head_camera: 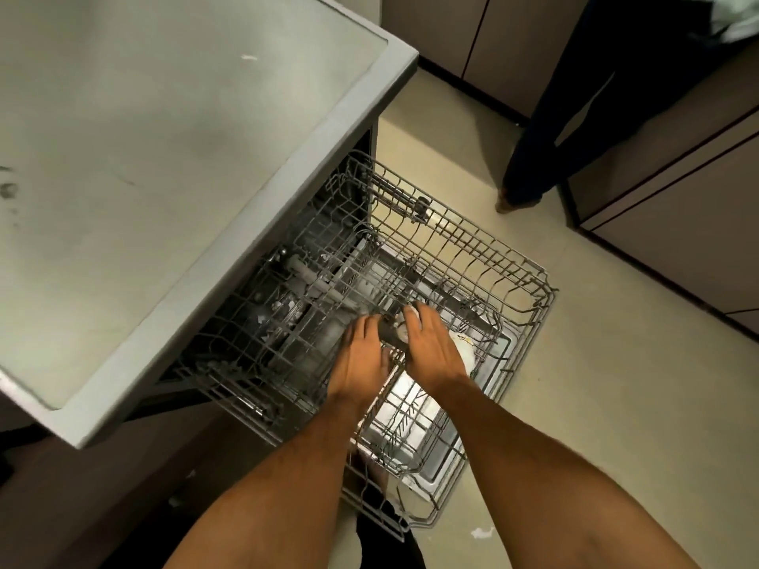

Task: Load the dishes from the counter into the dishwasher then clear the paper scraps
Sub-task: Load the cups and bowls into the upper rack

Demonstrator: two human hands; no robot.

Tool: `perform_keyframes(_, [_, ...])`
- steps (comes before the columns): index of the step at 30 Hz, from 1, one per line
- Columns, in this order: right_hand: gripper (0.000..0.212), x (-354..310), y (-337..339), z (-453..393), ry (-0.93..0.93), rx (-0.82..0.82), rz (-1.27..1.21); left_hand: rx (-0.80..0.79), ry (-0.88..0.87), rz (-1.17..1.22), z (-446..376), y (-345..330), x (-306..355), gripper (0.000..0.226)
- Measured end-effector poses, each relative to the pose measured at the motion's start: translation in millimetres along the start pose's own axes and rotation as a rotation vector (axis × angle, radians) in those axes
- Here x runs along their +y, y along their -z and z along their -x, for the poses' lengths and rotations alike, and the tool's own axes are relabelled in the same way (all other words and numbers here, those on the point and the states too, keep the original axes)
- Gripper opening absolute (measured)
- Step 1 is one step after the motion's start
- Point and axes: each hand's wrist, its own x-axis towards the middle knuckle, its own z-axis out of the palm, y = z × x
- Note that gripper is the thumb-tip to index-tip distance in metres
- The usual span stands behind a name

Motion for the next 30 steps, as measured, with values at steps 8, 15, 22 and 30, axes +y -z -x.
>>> perform_keyframes(8, [0.089, -64.4, 24.3, 52.1, 0.065, 0.120, 0.087, 0.195, -0.056, -0.238, 66.9, 68.4, -18.9, 0.053])
perform_keyframes(15, [0.093, -141.1, 47.7, 92.8, 0.162, 0.151, 0.190, 0.270, -0.068, -0.326, 136.9, 128.5, -47.1, 0.057])
perform_keyframes(22, [0.095, -229.3, 62.9, 123.3, 0.238, 0.234, 0.195, 0.409, -0.050, -0.381, 203.5, 191.0, -85.8, 0.058])
perform_keyframes(30, [0.071, -345.9, 66.5, 142.9, 0.455, 0.343, 0.190, 0.558, 0.062, -0.361, 274.2, 252.3, -161.8, 0.056])
